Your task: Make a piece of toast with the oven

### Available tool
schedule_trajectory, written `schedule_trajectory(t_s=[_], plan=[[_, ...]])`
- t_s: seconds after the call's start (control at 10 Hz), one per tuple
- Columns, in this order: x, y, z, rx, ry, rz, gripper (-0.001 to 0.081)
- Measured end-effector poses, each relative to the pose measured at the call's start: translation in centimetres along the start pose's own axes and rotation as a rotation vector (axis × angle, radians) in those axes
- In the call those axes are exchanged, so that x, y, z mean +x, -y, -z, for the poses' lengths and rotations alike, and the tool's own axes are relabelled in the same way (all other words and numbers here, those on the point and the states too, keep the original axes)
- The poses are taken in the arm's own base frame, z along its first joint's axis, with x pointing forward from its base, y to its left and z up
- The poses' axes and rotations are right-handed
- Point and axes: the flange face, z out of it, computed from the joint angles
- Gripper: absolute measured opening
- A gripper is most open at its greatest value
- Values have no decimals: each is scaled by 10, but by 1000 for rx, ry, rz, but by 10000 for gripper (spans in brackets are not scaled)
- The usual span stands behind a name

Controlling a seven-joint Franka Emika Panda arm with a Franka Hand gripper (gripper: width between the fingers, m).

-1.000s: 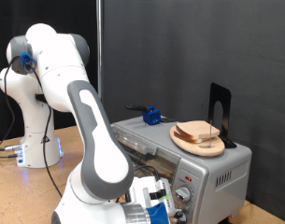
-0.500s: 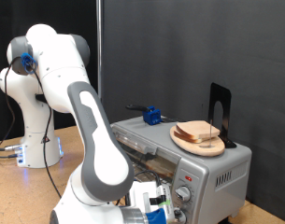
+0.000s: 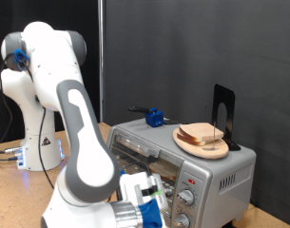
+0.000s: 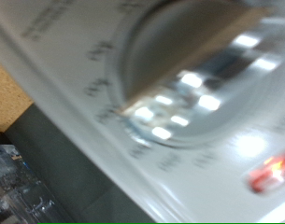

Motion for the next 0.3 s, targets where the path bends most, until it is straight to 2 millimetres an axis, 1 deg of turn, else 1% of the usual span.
schedule_trajectory(t_s=[0.3], plan=[[-23, 17, 35, -36, -28, -28, 808]])
